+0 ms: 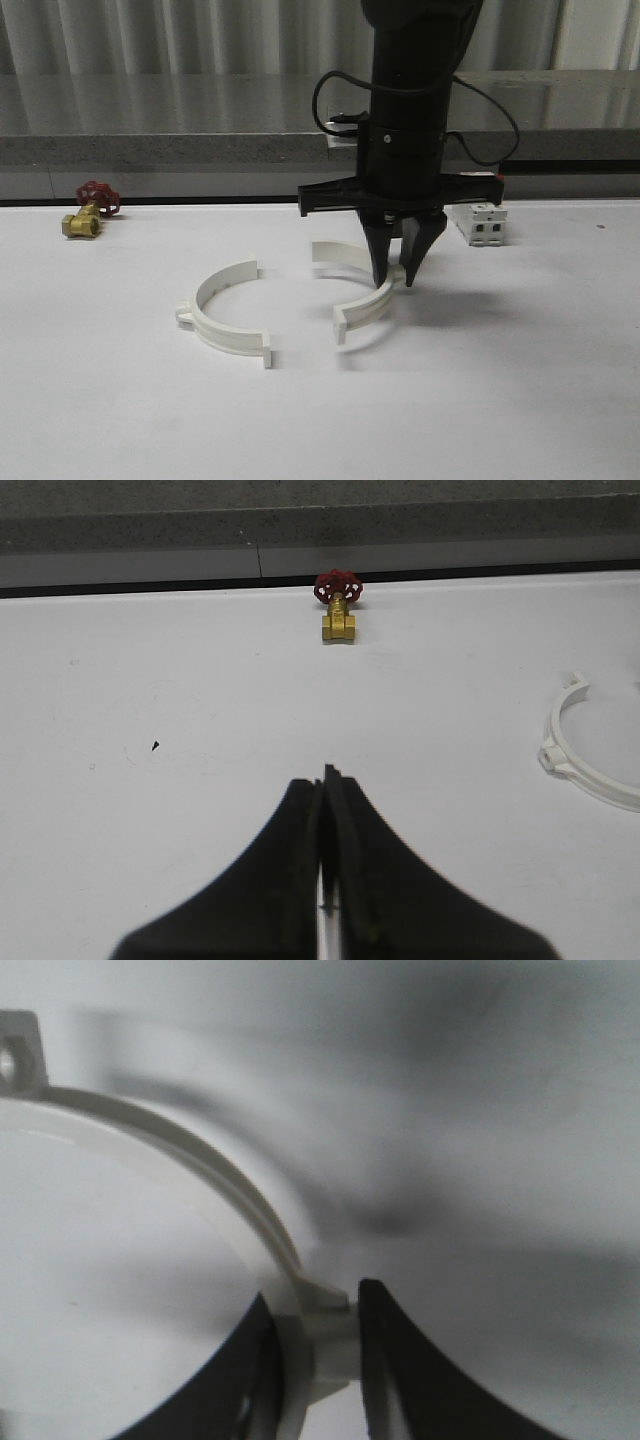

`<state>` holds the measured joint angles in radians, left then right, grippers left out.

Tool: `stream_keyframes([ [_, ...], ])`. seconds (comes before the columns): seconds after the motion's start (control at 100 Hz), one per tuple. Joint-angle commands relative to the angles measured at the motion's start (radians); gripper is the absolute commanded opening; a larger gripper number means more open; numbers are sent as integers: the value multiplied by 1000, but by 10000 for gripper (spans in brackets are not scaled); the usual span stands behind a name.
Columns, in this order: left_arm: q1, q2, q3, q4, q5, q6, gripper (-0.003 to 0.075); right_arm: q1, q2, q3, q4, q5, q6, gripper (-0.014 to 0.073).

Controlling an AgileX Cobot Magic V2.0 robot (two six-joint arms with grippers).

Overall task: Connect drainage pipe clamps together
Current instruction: 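Carry the held clamp half toward the placed half and join their ends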

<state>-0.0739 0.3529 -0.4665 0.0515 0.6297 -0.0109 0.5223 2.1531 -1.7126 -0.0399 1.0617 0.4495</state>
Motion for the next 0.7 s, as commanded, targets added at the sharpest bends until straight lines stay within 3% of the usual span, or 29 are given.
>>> stream_keyframes([
  [0.0, 4, 6, -26, -2, -69, -1, -21, 10, -38, -51, -11, 9, 14, -13],
  [0.36, 4, 6, -26, -2, -69, -1, -21, 47, 38, -158, 2, 38, 21, -13],
  [0.69, 4, 6, -26, -2, -69, -1, -21, 57, 59, -161, 8, 24, 20, -12],
])
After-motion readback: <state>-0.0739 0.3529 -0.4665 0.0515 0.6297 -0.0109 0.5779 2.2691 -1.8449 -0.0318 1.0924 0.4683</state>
